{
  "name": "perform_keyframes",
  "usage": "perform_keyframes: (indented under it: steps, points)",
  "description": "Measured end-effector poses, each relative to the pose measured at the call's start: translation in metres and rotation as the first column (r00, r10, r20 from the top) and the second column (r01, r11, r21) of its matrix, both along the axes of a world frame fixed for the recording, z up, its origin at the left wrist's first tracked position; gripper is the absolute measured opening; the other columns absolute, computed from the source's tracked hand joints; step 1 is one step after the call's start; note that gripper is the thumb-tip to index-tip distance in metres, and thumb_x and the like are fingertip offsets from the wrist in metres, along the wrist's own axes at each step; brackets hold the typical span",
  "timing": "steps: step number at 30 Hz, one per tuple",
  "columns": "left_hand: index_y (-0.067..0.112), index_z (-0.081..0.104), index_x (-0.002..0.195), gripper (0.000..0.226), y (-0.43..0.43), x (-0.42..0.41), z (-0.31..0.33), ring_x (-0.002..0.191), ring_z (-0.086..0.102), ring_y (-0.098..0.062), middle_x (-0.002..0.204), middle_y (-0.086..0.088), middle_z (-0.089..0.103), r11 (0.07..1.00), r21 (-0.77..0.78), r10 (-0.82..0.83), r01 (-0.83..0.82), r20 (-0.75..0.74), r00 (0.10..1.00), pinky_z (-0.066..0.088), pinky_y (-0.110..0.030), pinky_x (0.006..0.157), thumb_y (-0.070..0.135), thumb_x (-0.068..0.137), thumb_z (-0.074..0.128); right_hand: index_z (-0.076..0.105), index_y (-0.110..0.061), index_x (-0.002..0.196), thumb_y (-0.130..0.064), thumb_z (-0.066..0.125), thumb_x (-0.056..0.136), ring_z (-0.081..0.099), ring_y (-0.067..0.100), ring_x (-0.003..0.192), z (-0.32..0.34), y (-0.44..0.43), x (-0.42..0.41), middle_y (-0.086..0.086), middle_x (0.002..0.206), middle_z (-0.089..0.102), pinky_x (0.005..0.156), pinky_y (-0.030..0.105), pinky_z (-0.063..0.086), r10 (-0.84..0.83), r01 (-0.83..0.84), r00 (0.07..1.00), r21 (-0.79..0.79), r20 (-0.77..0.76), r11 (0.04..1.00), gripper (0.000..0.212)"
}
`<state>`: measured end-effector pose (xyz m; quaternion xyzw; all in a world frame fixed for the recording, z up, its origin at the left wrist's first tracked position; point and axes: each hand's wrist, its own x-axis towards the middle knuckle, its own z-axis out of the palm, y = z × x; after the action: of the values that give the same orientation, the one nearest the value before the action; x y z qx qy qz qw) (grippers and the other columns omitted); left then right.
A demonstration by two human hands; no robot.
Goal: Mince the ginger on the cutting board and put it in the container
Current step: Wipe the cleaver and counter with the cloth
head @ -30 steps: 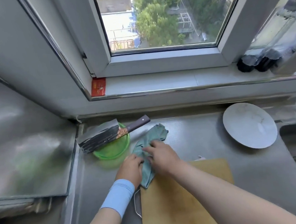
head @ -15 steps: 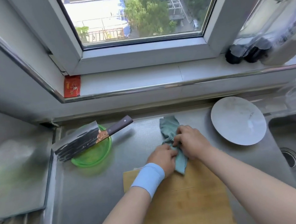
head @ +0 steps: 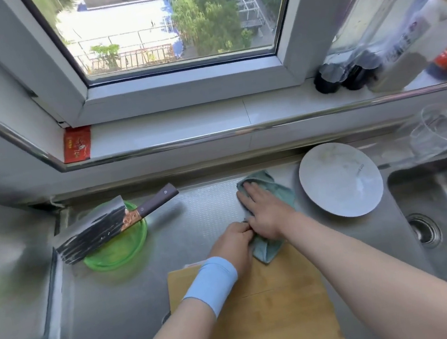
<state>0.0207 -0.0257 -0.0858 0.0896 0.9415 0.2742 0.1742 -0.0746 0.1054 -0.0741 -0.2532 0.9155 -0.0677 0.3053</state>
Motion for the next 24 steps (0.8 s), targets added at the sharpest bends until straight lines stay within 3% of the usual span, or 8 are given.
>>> perform_keyframes:
  steps: [4,8,11,16,21,24]
  points:
    - [0.008,0.067,0.122,0.037,0.026,-0.004,0.008,0.124,0.044,-0.024,0.134,-0.006,0.052,1.000,-0.015,0.004,-0.004,0.016,1.000,0.037,-0.034,0.109,0.026,0.095,0.051,0.001,-0.022,0.161,-0.028,0.033,0.104,-0.011,0.017,0.154,0.003,0.025,0.004,0.004,0.167,-0.012,0.123,0.031,-0.005,-0.056,0.056,0.998,-0.035,0.008,0.998,0.066]
    - [0.011,0.067,0.121,0.034,0.046,-0.008,0.006,0.118,0.046,-0.023,0.130,-0.003,0.046,1.000,-0.020,0.007,-0.006,0.027,1.000,0.039,-0.029,0.104,0.023,0.095,0.050,0.000,-0.025,0.161,-0.029,0.039,0.105,-0.010,0.015,0.154,0.003,0.071,0.022,0.001,0.167,-0.012,0.123,0.031,0.000,-0.174,0.179,0.983,-0.128,0.049,0.975,0.068]
    - [0.012,0.066,0.120,0.032,0.066,-0.010,0.011,0.115,0.039,-0.025,0.124,-0.004,0.045,0.992,-0.117,-0.034,0.036,0.020,0.999,0.040,-0.037,0.100,0.017,0.096,0.046,0.006,-0.026,0.161,-0.026,0.036,0.107,-0.006,0.015,0.154,-0.002,0.101,0.039,0.001,0.168,-0.008,0.124,0.030,0.002,-0.228,0.233,0.972,-0.173,0.047,0.957,0.062]
    - [0.020,0.048,0.132,0.039,0.096,-0.017,0.016,0.117,0.040,-0.029,0.128,-0.007,0.045,0.962,-0.259,-0.059,0.082,0.096,0.994,0.040,-0.039,0.095,0.010,0.095,0.042,0.015,-0.029,0.160,-0.028,0.036,0.107,0.004,0.014,0.154,-0.012,0.139,0.067,-0.003,0.168,0.001,0.123,0.028,0.007,-0.290,0.287,0.957,-0.241,0.024,0.927,0.057]
    - [0.021,0.052,0.137,0.044,0.130,-0.022,0.013,0.123,0.041,-0.029,0.130,-0.008,0.050,0.966,-0.191,-0.155,0.177,0.125,0.980,0.038,-0.038,0.100,0.006,0.096,0.045,0.031,-0.033,0.154,-0.026,0.044,0.104,0.020,0.017,0.151,-0.018,0.180,0.086,0.000,0.164,0.024,0.122,0.035,0.019,-0.397,0.385,0.918,-0.233,-0.004,0.893,0.053]
    - [0.021,0.058,0.133,0.043,0.165,-0.012,0.011,0.119,0.046,-0.031,0.126,-0.009,0.056,0.956,-0.128,-0.256,0.263,0.069,0.964,0.039,-0.037,0.100,0.009,0.093,0.051,0.038,-0.034,0.150,-0.022,0.047,0.100,0.021,0.018,0.151,-0.017,0.214,0.107,-0.001,0.163,0.026,0.121,0.040,0.026,-0.500,0.483,0.864,-0.192,-0.050,0.854,0.052]
